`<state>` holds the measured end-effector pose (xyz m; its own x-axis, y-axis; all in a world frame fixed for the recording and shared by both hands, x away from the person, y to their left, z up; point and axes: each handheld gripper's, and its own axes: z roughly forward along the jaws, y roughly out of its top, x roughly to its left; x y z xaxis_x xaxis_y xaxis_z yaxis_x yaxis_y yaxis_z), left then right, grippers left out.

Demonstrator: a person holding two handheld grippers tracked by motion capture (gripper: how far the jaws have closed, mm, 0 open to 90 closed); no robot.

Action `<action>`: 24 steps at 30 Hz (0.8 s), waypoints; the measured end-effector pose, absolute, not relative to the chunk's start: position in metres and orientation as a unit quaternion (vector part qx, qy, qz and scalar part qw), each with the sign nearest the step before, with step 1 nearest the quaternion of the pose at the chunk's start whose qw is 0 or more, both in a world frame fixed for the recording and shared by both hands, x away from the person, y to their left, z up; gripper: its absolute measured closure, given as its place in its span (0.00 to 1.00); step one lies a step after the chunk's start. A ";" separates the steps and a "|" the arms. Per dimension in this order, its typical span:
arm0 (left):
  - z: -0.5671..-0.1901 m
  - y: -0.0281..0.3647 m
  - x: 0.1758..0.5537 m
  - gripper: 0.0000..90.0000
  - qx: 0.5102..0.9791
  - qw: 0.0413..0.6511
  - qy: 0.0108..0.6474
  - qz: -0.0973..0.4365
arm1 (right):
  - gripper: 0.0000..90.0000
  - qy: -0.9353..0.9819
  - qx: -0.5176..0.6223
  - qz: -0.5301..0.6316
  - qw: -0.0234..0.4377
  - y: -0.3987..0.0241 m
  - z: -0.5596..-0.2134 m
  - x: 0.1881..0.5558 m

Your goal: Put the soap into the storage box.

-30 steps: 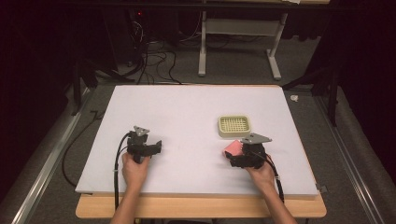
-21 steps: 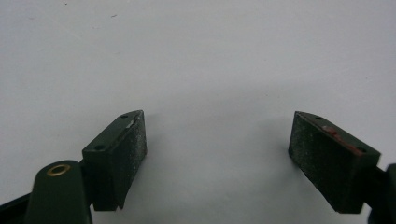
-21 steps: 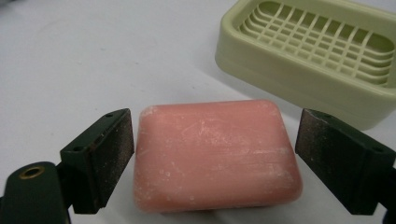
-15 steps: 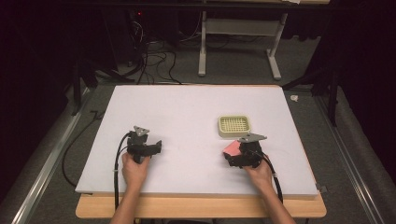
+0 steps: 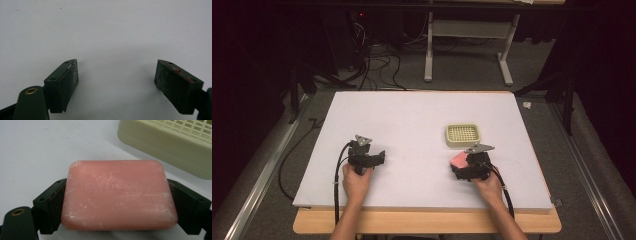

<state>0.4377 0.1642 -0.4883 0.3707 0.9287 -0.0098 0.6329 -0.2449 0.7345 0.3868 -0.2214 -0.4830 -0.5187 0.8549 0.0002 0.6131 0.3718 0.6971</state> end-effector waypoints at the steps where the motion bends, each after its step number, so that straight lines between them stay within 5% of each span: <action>1: -0.488 0.164 0.438 0.22 0.757 0.334 0.515 0.221 | 0.14 0.808 0.454 0.327 0.185 -0.221 -0.483 0.387; 24: -0.488 0.164 0.438 0.22 0.757 0.335 0.516 0.221 | 0.15 0.799 0.469 0.324 0.192 -0.221 -0.481 0.387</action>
